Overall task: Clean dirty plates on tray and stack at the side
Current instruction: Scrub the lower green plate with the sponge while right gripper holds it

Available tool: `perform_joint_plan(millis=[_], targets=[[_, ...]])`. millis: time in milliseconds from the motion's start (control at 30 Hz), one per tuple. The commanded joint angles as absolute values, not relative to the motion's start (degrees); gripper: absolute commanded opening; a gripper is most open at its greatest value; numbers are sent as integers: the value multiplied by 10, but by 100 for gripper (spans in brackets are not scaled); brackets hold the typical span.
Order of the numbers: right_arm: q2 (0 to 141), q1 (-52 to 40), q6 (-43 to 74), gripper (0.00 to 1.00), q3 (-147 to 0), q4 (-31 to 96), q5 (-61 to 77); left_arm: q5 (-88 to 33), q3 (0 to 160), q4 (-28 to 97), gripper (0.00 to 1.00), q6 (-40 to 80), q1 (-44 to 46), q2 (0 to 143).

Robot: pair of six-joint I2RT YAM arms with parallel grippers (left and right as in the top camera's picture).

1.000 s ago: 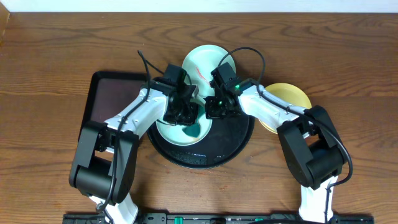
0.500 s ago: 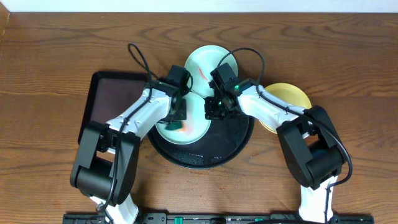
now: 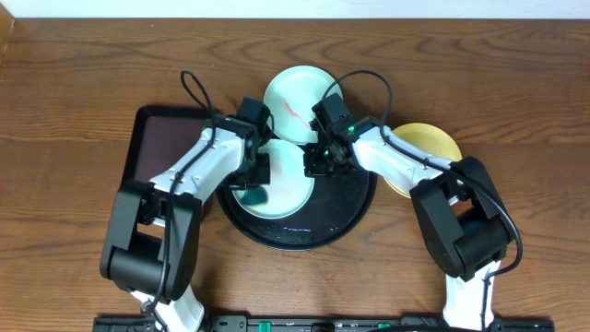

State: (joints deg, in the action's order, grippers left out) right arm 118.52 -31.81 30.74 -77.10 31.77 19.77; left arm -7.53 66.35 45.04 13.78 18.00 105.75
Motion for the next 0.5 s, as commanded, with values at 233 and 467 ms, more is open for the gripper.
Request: perform_joint_plan(millis=[233, 467], targets=[[1199, -320, 306, 1, -771, 323, 185, -244, 649, 404, 8, 67, 194, 1075], [1199, -320, 306, 1, -771, 323, 185, 34, 649, 342, 7, 168, 194, 1075]])
